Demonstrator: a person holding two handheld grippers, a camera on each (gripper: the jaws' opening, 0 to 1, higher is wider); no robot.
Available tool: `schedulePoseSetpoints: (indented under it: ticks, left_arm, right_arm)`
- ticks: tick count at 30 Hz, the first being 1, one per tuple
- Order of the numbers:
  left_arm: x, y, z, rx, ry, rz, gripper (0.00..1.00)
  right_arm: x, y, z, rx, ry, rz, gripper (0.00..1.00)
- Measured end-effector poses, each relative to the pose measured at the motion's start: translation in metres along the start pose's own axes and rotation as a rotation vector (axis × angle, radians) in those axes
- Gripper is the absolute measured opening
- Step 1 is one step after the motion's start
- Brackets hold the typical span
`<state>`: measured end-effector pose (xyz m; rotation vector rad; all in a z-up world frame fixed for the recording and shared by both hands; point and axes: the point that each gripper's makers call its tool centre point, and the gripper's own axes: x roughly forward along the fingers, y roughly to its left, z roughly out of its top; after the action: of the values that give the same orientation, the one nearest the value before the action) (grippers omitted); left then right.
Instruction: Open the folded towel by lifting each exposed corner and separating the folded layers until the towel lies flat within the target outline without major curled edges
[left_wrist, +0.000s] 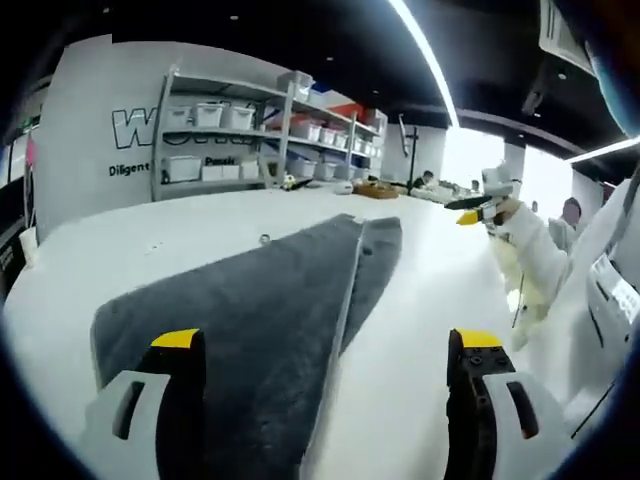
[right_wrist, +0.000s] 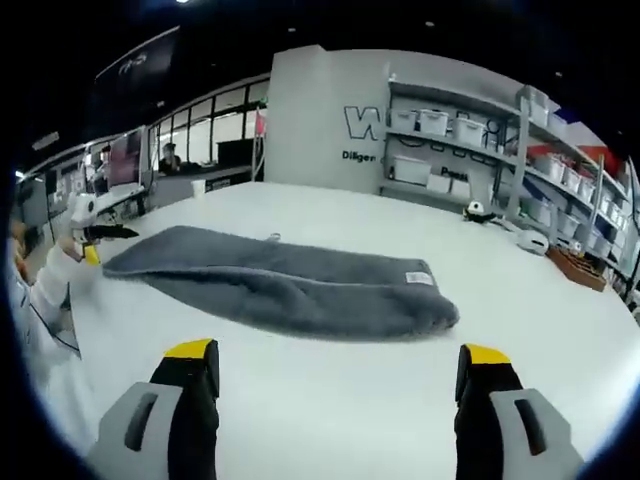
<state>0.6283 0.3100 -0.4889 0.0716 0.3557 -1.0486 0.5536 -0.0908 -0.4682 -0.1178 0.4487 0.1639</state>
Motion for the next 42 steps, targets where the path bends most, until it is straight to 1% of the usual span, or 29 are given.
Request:
schedulePoseSetpoints:
  ticks: [1, 3, 5, 6, 8, 9, 11, 13, 14, 16, 17, 18, 19, 20, 22, 25, 28, 30, 31, 32, 33, 34, 35, 36, 37, 40, 42]
  left_arm:
    - [0.006, -0.006, 0.002, 0.009, 0.007, -0.018, 0.99]
    - [0.017, -0.014, 0.006, 0.019, 0.016, -0.043, 0.99]
    - [0.030, -0.025, 0.011, 0.039, 0.027, -0.075, 0.99]
    - [0.037, -0.030, 0.014, 0.048, 0.033, -0.089, 0.99]
    - [0.050, -0.040, 0.018, 0.065, 0.045, -0.121, 0.99]
    - [0.060, -0.051, 0.021, 0.066, 0.057, -0.164, 0.99]
    - [0.074, -0.063, 0.027, 0.082, 0.071, -0.216, 0.99]
    - [0.084, -0.068, 0.030, 0.094, 0.089, -0.227, 0.99]
    - [0.092, -0.071, 0.034, 0.106, 0.092, -0.233, 0.99]
    - [0.108, -0.078, 0.042, 0.126, 0.102, -0.251, 0.99]
    - [0.115, -0.081, 0.046, 0.131, 0.103, -0.261, 0.99]
    - [0.123, -0.083, 0.050, 0.135, 0.100, -0.271, 0.99]
    - [0.134, -0.084, 0.055, 0.137, 0.090, -0.279, 0.99]
    - [0.142, -0.084, 0.057, 0.135, 0.088, -0.281, 0.99]
    - [0.160, -0.085, 0.059, 0.113, 0.092, -0.290, 0.97]
    - [0.183, -0.087, 0.059, 0.089, 0.092, -0.308, 0.90]
    - [0.208, -0.087, 0.052, 0.066, 0.133, -0.306, 0.86]
    - [0.226, -0.087, 0.048, 0.061, 0.144, -0.312, 0.82]
    - [0.234, -0.085, 0.046, 0.046, 0.153, -0.307, 0.80]
    - [0.244, -0.082, 0.044, 0.017, 0.163, -0.299, 0.78]
    - [0.252, -0.080, 0.044, -0.007, 0.160, -0.295, 0.76]
    - [0.257, -0.079, 0.044, -0.036, 0.162, -0.293, 0.73]
    - [0.263, -0.079, 0.044, -0.056, 0.161, -0.298, 0.70]
    - [0.267, -0.079, 0.043, -0.066, 0.162, -0.302, 0.66]
    - [0.271, -0.078, 0.042, -0.071, 0.165, -0.303, 0.59]
    - [0.278, -0.077, 0.041, -0.078, 0.170, -0.299, 0.43]
    - [0.283, -0.076, 0.041, -0.083, 0.172, -0.293, 0.36]
  right_arm:
    - [-0.002, 0.003, 0.002, 0.007, -0.023, -0.011, 0.99]
    - [-0.005, 0.011, 0.014, 0.064, -0.114, -0.014, 0.99]
    - [-0.010, 0.019, 0.020, 0.080, -0.158, 0.000, 0.99]
    - [-0.015, 0.025, 0.020, 0.075, -0.167, 0.005, 0.99]
    - [-0.020, 0.031, 0.022, 0.071, -0.182, 0.003, 0.99]
    - [-0.024, 0.033, 0.023, 0.065, -0.199, -0.005, 0.99]
    - [-0.029, 0.037, 0.021, 0.062, -0.205, -0.011, 0.99]
    - [-0.033, 0.040, 0.018, 0.054, -0.205, -0.015, 0.99]
    - [-0.034, 0.041, 0.017, 0.052, -0.205, -0.015, 0.99]
    - [-0.039, 0.041, 0.011, 0.039, -0.178, -0.025, 0.99]
    - [-0.042, 0.041, 0.012, 0.026, -0.180, -0.028, 0.99]
    - [-0.045, 0.040, 0.016, 0.019, -0.195, -0.031, 0.99]
    - [-0.046, 0.040, 0.017, 0.022, -0.200, -0.030, 0.99]
    - [-0.049, 0.040, 0.021, 0.033, -0.224, -0.026, 0.99]
    - [-0.050, 0.040, 0.023, 0.033, -0.232, -0.018, 0.99]
    - [-0.048, 0.039, 0.020, 0.015, -0.209, -0.021, 0.99]
    - [-0.047, 0.037, 0.015, 0.014, -0.183, -0.018, 0.99]
    - [-0.047, 0.037, 0.012, 0.020, -0.174, -0.016, 0.98]
    - [-0.048, 0.037, 0.011, 0.016, -0.169, -0.018, 0.98]
    - [-0.049, 0.038, 0.011, 0.004, -0.168, -0.014, 0.98]
    - [-0.051, 0.038, 0.013, 0.001, -0.177, -0.011, 0.98]
    - [-0.053, 0.039, 0.018, 0.008, -0.208, -0.006, 0.98]
    - [-0.056, 0.039, 0.022, 0.016, -0.230, 0.000, 0.99]
    - [-0.059, 0.040, 0.023, 0.018, -0.239, 0.004, 0.99]
    - [-0.061, 0.040, 0.024, 0.016, -0.244, 0.005, 0.99]
    - [-0.065, 0.038, 0.024, 0.014, -0.245, -0.001, 0.99]
    - [-0.067, 0.034, 0.024, 0.023, -0.243, -0.009, 0.99]
